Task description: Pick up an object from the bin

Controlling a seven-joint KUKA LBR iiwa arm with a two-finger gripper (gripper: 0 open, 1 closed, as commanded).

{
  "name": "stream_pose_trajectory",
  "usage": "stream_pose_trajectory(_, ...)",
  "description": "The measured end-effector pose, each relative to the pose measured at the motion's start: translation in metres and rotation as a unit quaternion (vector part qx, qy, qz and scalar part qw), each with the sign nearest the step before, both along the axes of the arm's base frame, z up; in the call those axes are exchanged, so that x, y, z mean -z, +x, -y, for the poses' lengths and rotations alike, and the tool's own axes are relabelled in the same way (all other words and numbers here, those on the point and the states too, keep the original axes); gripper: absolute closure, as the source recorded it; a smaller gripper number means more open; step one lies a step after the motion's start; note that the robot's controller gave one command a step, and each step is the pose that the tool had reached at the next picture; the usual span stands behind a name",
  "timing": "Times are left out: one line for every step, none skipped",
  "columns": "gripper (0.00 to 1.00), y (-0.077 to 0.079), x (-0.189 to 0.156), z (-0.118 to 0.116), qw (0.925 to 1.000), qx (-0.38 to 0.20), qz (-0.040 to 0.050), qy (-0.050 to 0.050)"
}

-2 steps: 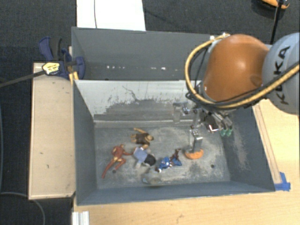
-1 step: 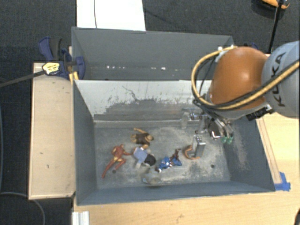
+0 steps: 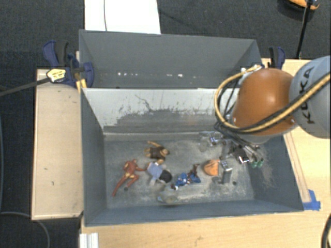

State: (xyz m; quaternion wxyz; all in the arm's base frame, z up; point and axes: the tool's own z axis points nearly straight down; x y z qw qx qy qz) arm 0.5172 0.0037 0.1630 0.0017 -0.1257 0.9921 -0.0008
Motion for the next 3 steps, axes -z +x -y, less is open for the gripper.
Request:
stream_pose_trajectory(0.00, -0.016, 0.033, 0.001, 0.9967, -0.081, 0.0019, 0.001)
stream_pose_trajectory(0.00, -0.019, 0.043, -0.024, 1.0000, 0.002, -0.0008, 0.000)
stream_pose_trajectory(0.00, -0.017, 0.044, -0.033, 0.9999, 0.010, 0.0004, 0.001)
